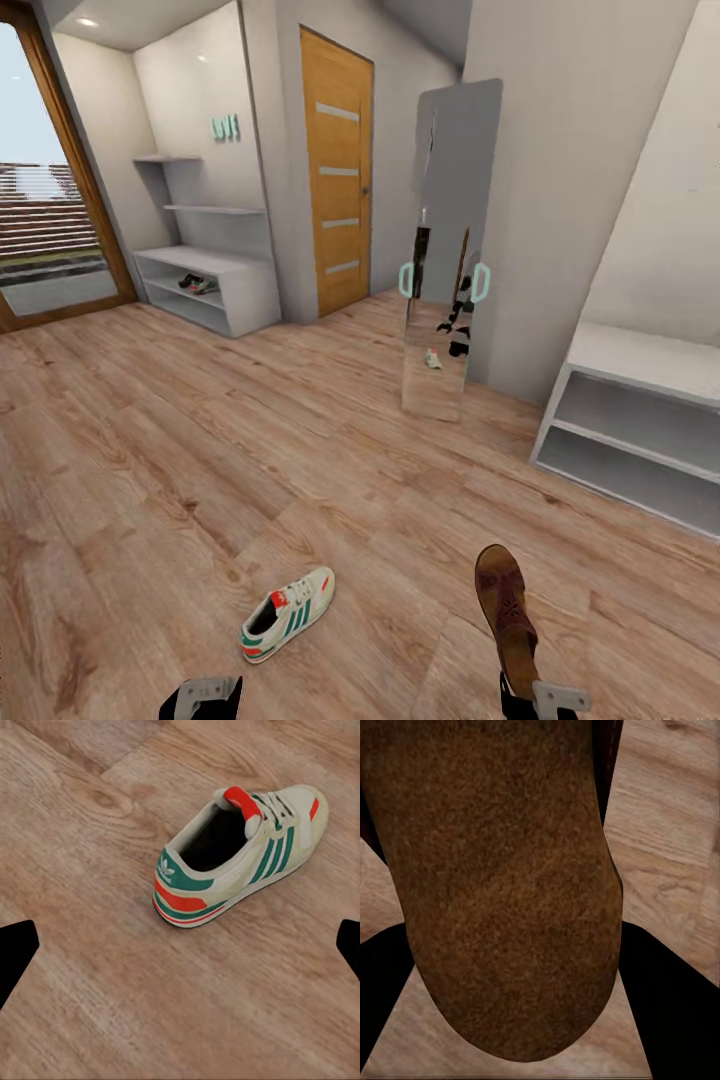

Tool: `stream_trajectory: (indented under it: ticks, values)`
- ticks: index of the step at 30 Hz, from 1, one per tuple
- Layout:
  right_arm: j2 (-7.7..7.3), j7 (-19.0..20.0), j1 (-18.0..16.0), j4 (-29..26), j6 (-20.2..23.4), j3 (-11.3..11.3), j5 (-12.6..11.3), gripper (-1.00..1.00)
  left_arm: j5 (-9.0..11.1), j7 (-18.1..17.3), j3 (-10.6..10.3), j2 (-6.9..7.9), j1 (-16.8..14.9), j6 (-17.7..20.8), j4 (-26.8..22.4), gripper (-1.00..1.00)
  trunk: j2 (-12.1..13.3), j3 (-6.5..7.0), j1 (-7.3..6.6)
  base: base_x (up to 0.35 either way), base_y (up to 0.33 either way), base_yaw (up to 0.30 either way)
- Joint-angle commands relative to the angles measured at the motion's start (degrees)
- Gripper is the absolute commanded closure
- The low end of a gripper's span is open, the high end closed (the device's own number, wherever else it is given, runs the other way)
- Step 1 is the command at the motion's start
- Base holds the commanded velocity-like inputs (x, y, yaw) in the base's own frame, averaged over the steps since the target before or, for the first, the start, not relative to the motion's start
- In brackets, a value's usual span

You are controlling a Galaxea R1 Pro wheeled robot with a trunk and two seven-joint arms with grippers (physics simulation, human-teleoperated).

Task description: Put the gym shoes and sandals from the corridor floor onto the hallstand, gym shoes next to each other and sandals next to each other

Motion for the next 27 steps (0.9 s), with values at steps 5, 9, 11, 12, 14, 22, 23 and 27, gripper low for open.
stream_trajectory:
  ticks: [5,9,11,12,14,22,23,27]
  values:
    - [-0.16,-0.5,0.0,0.1,-0.2,-0.1,0.7,1.00,0.0,-0.5,0.5,0.00,0.0,0.0,0.0,-1.00,0.0,-0.05,-0.01,0.133,0.291,-0.007]
    - [0.06,-0.5,0.0,0.0,-0.2,-0.1,0.6,1.00,0.0,-0.6,0.5,0.00,0.0,-0.1,0.0,-1.00,0.0,-0.05,-0.01,0.088,0.114,0.000]
    - [0.07,-0.5,0.0,0.0,-0.2,-0.1,0.6,1.00,0.0,-0.6,0.5,0.00,0.0,-0.1,0.0,-1.00,0.0,-0.08,-0.01,0.017,0.021,0.000]
    - [0.08,-0.5,0.0,0.0,-0.2,-0.1,0.6,1.00,0.0,-0.6,0.5,0.00,0.0,-0.1,0.0,-1.00,0.0,-0.12,-0.01,0.009,0.012,0.000]
    - [0.09,-0.5,0.0,0.0,-0.2,-0.1,0.5,1.00,0.0,-0.6,0.5,0.00,0.0,-0.1,0.0,-1.00,0.0,-0.24,-0.01,0.006,0.008,0.000]
    - [0.05,-0.5,0.0,0.0,-0.2,-0.1,0.5,1.00,0.0,-0.6,0.5,0.00,0.0,-0.1,0.0,-1.00,0.0,-0.92,-0.01,0.001,0.001,0.000]
    - [0.05,-0.5,0.0,0.0,-0.2,-0.1,0.5,1.00,0.0,-0.6,0.5,0.00,0.0,-0.1,0.0,-1.00,0.0,-1.01,-0.01,0.000,0.000,0.000]
    - [0.06,-0.5,0.0,0.0,-0.2,-0.1,0.5,1.00,0.0,-0.6,0.5,0.00,0.0,-0.1,0.0,-1.00,0.0,-1.38,-0.01,0.000,0.000,0.000]
